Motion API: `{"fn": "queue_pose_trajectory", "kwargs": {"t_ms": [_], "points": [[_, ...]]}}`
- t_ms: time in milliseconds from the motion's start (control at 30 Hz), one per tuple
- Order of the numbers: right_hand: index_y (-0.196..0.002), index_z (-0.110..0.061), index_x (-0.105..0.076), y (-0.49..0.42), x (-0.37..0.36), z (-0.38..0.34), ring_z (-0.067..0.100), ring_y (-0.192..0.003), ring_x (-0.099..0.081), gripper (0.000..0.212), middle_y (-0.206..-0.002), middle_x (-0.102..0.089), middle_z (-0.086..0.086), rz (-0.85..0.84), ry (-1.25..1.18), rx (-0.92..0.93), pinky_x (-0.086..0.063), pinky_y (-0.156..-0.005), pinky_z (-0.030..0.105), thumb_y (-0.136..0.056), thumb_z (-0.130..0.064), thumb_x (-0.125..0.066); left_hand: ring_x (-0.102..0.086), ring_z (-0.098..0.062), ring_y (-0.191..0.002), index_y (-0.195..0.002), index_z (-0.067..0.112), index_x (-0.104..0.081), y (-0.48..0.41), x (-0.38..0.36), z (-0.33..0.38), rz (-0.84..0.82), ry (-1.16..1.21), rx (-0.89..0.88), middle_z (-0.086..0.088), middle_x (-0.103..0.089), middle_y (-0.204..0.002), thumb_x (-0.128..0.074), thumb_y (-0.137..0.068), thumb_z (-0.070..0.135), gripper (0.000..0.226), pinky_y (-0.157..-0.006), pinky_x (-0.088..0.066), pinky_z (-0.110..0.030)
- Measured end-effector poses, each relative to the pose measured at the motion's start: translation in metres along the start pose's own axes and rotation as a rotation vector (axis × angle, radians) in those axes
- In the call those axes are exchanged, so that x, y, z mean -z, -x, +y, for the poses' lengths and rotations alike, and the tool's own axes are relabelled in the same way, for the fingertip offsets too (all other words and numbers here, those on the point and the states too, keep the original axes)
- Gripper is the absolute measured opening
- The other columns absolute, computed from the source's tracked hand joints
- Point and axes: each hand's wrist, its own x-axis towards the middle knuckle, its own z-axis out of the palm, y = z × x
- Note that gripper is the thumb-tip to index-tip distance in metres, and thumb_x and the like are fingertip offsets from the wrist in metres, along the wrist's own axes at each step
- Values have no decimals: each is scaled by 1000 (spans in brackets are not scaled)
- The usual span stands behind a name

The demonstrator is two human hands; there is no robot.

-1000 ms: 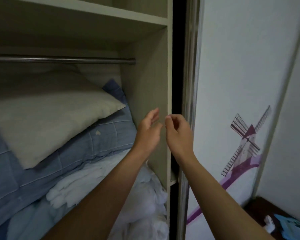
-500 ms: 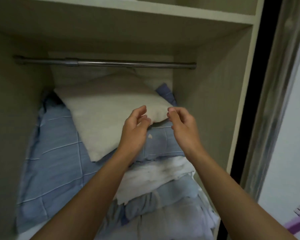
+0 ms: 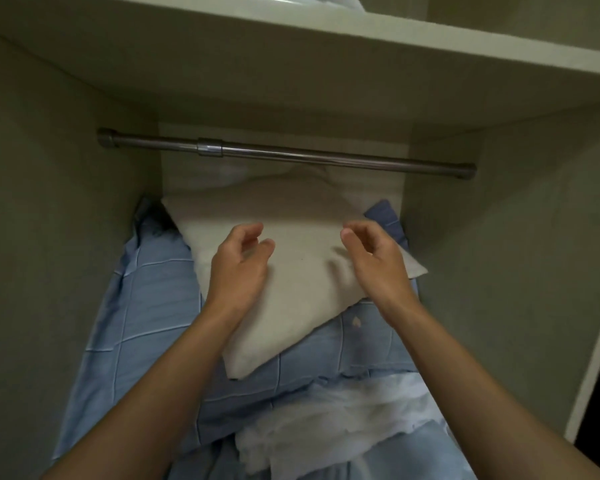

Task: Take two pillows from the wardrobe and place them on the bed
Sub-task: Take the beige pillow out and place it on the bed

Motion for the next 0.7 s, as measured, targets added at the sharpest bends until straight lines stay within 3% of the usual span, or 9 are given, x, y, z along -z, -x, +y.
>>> {"fn": "queue_pose_trajectory", "kwargs": {"t_ms": [67, 133, 267, 333, 500, 600, 700], "points": [[-111, -24, -66, -11, -7, 7, 10, -103, -63, 18, -107, -68, -8, -6, 104, 46, -48, -91, 27, -95, -29, -60, -55, -16, -119, -127, 16, -59, -7, 2, -12, 149, -132, 3, 0, -60, -128, -59, -93, 18, 34, -100, -43, -29], [-116, -22, -66, -19, -17, 17, 17, -111, -60, 25, -116, -66, 0, -44, 243, 89, -46, -95, 31, -92, -29, -63, -48, -23, -124, -131, 12, -54, -11, 2, -23, 262, -284, 36, -7, -52, -134, -59, -91, 18, 41, -105, -38, -35], [-131, -23, -56, -23, -28, 39, 32, -124, -47, 48, -134, -54, 10, -102, 553, 6, -37, -101, 39, -87, -40, -66, -33, -35, -137, -144, 4, -38, -20, 10, -43, 280, -429, 230, -17, -38, -147, -61, -88, 23, 63, -115, -26, -43], [-134, -24, -52, -21, -26, 49, 32, -129, -41, 57, -139, -49, 9, -104, 607, -44, -33, -104, 42, -84, -48, -66, -37, -35, -136, -146, 3, -36, -24, 15, -52, 275, -399, 294, -19, -41, -148, -64, -87, 23, 69, -115, -29, -42], [-141, -23, -42, -21, -16, 67, 33, -138, -29, 82, -150, -35, 11, -7, 620, -159, -26, -110, 51, -76, -69, -62, -59, -28, -113, -135, 9, -51, -30, 19, -61, 349, -285, 327, -13, -60, -130, -72, -81, 21, 59, -97, -45, -30], [-142, -19, -38, -22, -3, 76, 36, -138, -27, 86, -149, -30, 15, 52, 490, -304, -29, -109, 54, -76, -67, -65, -59, -21, -94, -124, 13, -58, -29, 16, -63, 425, -279, 285, -10, -65, -120, -73, -81, 19, 46, -84, -43, -25], [-144, -17, -31, -18, 4, 86, 39, -138, -25, 91, -151, -23, 16, 73, 324, -404, -33, -108, 53, -75, -61, -72, -57, -16, -85, -116, 15, -61, -24, 13, -64, 465, -273, 248, -9, -66, -111, -72, -81, 16, 37, -80, -43, -23]]}}
